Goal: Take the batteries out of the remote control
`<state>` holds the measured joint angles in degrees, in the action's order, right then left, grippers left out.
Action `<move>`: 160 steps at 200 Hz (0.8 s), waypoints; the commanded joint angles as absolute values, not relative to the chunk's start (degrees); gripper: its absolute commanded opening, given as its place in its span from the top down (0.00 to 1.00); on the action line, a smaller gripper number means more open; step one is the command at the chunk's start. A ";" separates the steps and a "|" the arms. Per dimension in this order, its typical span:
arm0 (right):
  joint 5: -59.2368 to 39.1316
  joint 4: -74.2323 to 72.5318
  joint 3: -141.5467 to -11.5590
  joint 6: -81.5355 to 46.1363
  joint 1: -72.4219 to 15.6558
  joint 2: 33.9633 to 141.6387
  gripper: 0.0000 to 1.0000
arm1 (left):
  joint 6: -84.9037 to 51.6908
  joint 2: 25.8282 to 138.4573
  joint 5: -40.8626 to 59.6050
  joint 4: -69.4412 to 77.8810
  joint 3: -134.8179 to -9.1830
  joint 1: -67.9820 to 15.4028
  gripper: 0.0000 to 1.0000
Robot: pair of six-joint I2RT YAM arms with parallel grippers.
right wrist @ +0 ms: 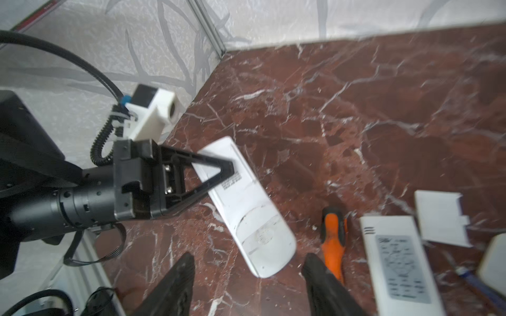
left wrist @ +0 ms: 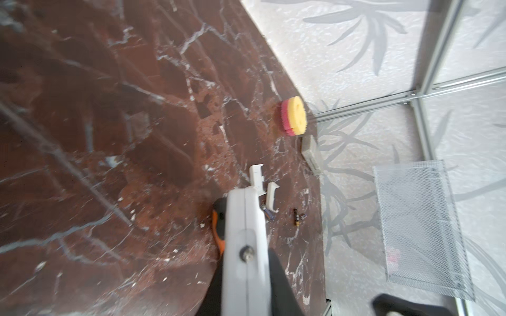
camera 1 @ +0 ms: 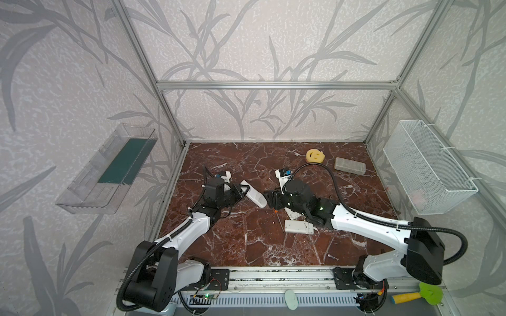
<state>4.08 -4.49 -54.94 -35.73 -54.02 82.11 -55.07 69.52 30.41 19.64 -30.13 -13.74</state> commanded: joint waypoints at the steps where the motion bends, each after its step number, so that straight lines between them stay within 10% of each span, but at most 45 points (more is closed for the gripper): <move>1: -6.49 -15.92 -51.00 -48.62 -51.38 84.74 0.36 | -56.50 68.47 37.12 37.66 -29.59 -13.27 1.00; 72: -11.40 -45.72 -41.85 -68.03 -48.47 93.80 0.46 | -59.88 67.37 40.24 49.73 -25.88 -13.27 1.00; 160: -9.23 -35.38 -43.59 -61.75 -48.43 85.31 0.37 | -57.92 65.61 35.59 39.19 -24.98 -12.40 1.00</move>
<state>-11.55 -38.54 -41.85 -65.06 -48.93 89.67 -58.46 67.59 35.88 41.69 -25.69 -12.69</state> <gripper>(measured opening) 0.617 0.162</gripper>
